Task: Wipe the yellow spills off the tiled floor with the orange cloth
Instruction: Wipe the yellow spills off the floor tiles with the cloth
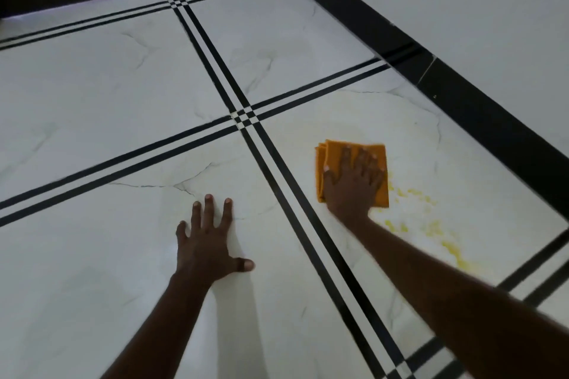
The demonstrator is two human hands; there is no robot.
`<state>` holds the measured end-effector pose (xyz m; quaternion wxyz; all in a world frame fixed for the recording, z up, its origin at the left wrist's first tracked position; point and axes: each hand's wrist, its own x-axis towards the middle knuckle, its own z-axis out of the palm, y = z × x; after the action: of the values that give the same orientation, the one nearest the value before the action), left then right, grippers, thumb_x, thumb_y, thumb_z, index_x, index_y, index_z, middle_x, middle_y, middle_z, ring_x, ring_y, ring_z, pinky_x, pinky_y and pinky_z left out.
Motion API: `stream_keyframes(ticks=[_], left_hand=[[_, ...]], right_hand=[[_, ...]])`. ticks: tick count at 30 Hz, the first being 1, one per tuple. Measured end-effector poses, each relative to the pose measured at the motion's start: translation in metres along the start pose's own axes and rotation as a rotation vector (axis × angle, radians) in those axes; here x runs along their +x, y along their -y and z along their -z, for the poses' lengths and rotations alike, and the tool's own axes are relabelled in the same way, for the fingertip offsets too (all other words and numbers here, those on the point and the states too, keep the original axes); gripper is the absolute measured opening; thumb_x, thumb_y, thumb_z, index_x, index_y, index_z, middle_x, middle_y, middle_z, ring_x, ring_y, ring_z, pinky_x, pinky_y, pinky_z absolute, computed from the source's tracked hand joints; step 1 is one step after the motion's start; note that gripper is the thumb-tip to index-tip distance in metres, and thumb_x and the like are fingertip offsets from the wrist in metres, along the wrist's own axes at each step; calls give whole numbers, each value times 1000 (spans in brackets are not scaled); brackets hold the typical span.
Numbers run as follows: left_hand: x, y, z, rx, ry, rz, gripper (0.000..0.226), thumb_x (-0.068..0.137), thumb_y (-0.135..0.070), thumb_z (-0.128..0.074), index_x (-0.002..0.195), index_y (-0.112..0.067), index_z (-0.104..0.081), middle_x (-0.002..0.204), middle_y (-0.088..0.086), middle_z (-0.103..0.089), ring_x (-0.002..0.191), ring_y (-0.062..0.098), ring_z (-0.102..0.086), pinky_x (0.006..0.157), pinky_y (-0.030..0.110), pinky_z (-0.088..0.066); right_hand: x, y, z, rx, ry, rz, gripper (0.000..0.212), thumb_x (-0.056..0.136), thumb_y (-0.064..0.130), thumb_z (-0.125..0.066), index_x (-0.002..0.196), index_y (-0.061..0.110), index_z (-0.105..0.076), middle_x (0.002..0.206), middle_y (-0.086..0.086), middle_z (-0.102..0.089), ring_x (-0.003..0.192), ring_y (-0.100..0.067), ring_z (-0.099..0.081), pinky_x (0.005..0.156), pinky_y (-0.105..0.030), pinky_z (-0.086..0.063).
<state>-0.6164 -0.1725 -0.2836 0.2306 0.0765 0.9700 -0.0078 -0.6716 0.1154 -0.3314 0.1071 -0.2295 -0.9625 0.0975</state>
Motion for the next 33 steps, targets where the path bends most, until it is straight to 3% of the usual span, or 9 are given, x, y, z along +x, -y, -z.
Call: stream_keyframes(ticks=[2,4,8,13,16,21,25,28,33], left_hand=[[-3,-1,2,18,-6,3,142,64,-87,-63,156,-27,28,164,15,32,155,37,19,124,57,-12],[-4,-2,0,26,13,3,142,64,-88,-61,155,-27,30,163,15,34,154,37,21,124,56,-10],[1,1,1,14,-25,5,142,62,-91,-59,155,-30,29,165,13,31,155,35,18,125,54,-13],[0,-1,7,14,-9,4,142,61,-91,-59,156,-30,28,166,14,26,156,36,15,125,55,-15],[-4,-1,9,12,21,22,142,63,-88,-63,156,-29,28,165,14,28,155,36,16,125,56,-13],[0,-34,32,22,67,62,143,66,-77,-74,159,-14,15,167,21,15,155,42,5,122,58,-20],[25,-102,33,-25,-35,-139,142,64,-81,-71,161,-20,13,168,17,17,156,39,8,122,56,-16],[27,-111,17,24,-53,-172,137,65,-86,-64,160,-27,16,168,11,20,157,33,12,124,56,-14],[23,-113,15,50,-58,-157,136,66,-87,-61,159,-27,18,168,12,21,156,34,10,121,58,-16]], right_hand=[[-51,23,8,13,5,-32,76,94,54,-41,160,15,-35,164,-26,-32,154,-47,-24,124,-66,-12],[-65,42,0,44,73,234,76,96,55,-41,161,17,-31,166,-23,-28,155,-47,-21,125,-66,-10],[34,20,-23,-41,87,624,67,103,57,-30,158,20,-39,161,-20,-41,150,-45,-36,114,-67,-35],[48,-59,-4,-42,-33,33,66,102,51,-33,156,14,-41,160,-25,-41,148,-49,-35,121,-66,-25],[-14,-29,7,-18,-28,-138,72,95,49,-41,158,16,-37,163,-26,-34,152,-48,-27,124,-66,-16],[-35,17,-1,0,85,351,73,99,55,-35,164,22,-24,169,-19,-23,157,-44,-17,126,-63,-5],[27,-4,-6,-47,175,626,73,101,62,-27,163,24,-28,168,-16,-29,156,-41,-23,124,-63,-18],[56,-61,-11,-55,85,234,69,100,58,-35,154,17,-47,157,-21,-47,145,-45,-43,117,-65,-33],[-14,-170,45,-29,28,-337,75,100,58,-26,163,18,-24,168,-22,-24,155,-47,-20,125,-63,-11]])
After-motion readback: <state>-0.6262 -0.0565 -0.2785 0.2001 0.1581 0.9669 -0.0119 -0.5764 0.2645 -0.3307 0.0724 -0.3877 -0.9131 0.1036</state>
